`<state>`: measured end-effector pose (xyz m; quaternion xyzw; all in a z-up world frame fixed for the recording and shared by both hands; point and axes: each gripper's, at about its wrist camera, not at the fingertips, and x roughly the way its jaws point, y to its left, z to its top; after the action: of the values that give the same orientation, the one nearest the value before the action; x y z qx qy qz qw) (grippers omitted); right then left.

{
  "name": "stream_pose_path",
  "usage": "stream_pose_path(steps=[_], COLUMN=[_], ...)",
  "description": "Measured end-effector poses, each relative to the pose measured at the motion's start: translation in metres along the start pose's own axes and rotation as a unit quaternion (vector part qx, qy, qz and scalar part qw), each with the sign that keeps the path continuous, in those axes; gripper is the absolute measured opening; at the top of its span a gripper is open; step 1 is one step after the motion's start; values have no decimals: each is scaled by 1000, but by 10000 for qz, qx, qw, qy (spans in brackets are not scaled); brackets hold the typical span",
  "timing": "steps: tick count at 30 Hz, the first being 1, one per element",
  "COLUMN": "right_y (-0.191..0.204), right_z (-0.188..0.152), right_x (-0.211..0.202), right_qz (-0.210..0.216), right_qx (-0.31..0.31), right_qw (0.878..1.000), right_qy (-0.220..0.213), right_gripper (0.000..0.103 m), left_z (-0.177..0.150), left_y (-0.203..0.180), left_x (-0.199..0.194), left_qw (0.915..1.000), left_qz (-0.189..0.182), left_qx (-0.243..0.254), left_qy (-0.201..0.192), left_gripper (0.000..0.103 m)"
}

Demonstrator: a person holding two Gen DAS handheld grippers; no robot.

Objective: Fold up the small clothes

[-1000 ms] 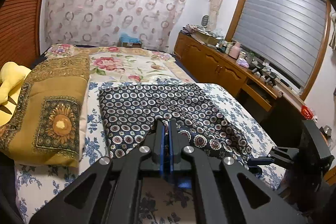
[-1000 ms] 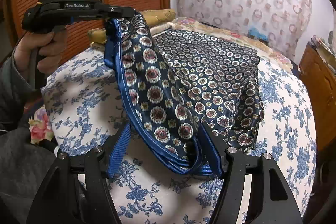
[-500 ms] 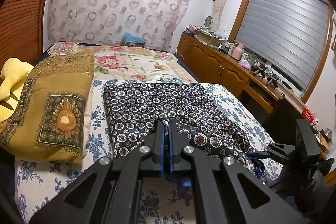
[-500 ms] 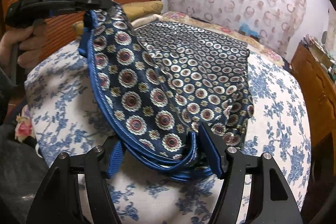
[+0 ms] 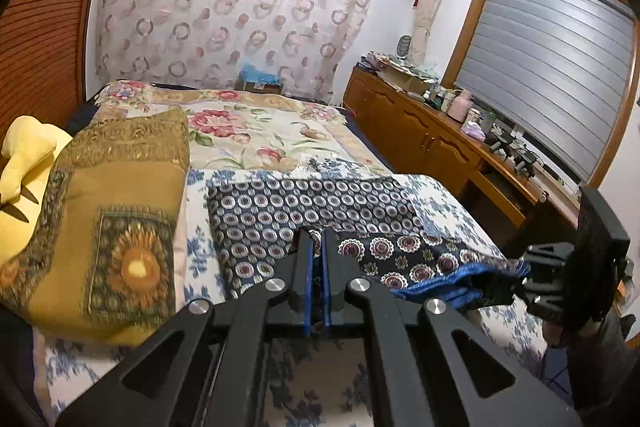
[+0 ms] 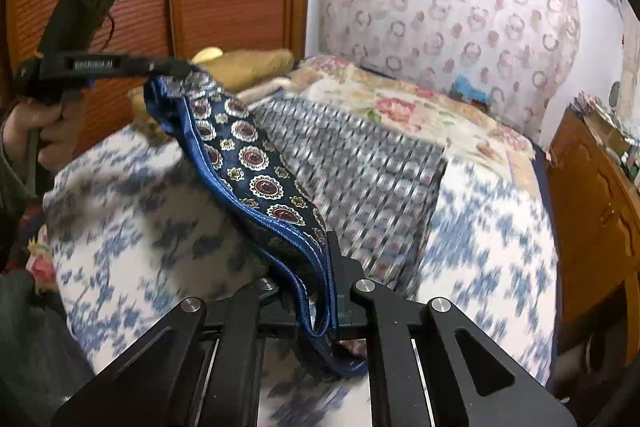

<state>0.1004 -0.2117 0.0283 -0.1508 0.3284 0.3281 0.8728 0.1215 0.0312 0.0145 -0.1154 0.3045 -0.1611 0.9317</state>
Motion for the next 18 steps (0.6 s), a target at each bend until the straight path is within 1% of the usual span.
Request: stream_pose_path(steps=[3, 7, 12, 14, 18], right_y=[-15, -37, -63, -69, -83], right_z=[18, 38, 58, 62, 72], right_x=[9, 27, 63, 72, 100], right_qz=[-41, -5, 141, 218, 374], right_qx=[-32, -7, 27, 56, 74], right_qw=[10000, 10000, 9998, 9996, 9989], right_qy=[-74, -70, 99, 160, 288], right_gripper=[6, 5, 5, 5, 5], left_z=[13, 28, 40, 44, 47], left_y=[5, 11, 22, 27, 35], left_x=[11, 28, 51, 59, 73], left_qw=[10000, 9998, 9993, 9988, 9977], left_qz=[40, 138, 268, 352, 416], left_qx=[28, 60, 77, 54, 28], left_qy=[11, 91, 249, 348, 526], left_gripper=[1, 1, 1, 1, 4])
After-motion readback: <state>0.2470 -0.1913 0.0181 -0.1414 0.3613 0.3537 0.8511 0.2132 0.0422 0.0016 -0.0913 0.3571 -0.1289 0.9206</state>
